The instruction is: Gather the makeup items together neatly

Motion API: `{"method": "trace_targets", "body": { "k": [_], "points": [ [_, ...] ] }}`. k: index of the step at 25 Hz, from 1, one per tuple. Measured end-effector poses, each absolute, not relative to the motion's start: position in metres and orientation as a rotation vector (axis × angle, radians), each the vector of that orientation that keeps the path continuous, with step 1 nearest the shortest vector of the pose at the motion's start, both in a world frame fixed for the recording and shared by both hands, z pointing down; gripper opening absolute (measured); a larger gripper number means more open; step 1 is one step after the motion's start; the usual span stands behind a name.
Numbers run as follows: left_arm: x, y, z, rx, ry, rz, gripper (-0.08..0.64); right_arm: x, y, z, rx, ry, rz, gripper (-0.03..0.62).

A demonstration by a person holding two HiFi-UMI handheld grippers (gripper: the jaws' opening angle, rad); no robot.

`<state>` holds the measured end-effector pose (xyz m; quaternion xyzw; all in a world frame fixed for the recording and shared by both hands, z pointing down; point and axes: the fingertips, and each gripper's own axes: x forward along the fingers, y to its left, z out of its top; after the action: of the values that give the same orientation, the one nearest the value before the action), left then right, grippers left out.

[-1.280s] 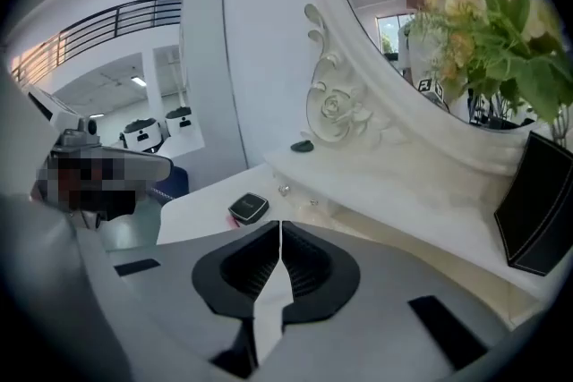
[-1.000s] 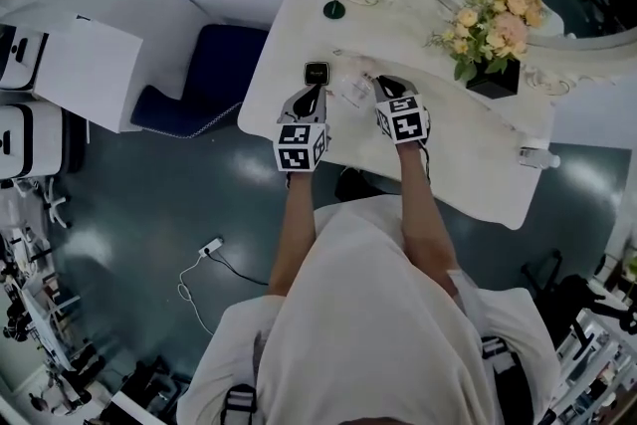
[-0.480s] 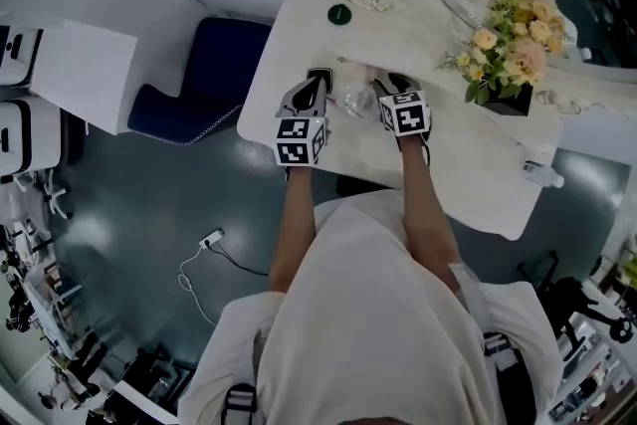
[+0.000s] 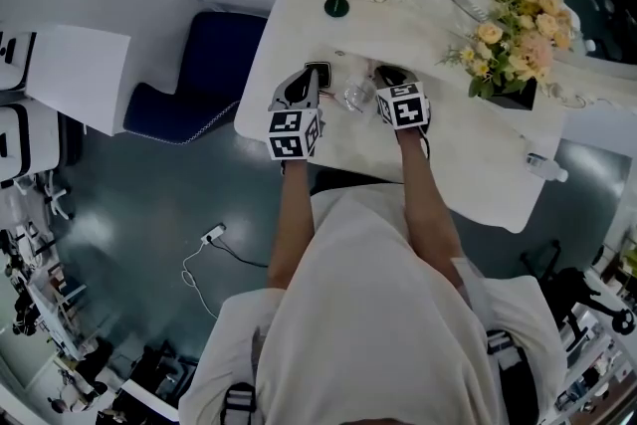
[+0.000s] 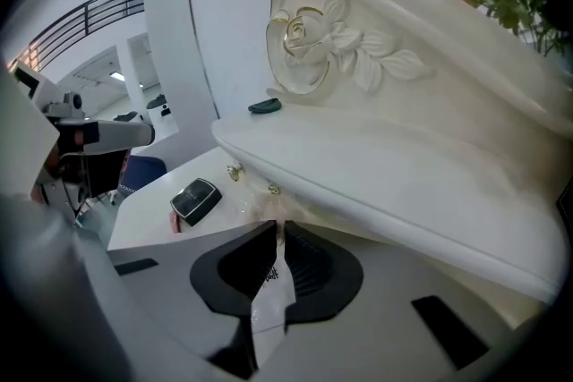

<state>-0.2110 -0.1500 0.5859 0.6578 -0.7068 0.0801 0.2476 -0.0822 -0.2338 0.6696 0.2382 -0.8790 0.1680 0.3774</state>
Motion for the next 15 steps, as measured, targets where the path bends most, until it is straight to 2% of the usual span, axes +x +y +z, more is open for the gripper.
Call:
{"method": "trace_targets", "body": {
  "k": [8, 15],
  "points": [
    [-0.187, -0.157, 0.579, 1.879, -1.862, 0.217, 0.014, -0.075, -0.218, 0.651, 0.633, -2.257, 0.428, 0.060],
    [-0.143, -0.173, 0.570, 2.032, -1.728, 0.254, 0.014, -0.026, -0.222, 0.633, 0.807, -2.248, 0.462, 0.060]
  ]
}}
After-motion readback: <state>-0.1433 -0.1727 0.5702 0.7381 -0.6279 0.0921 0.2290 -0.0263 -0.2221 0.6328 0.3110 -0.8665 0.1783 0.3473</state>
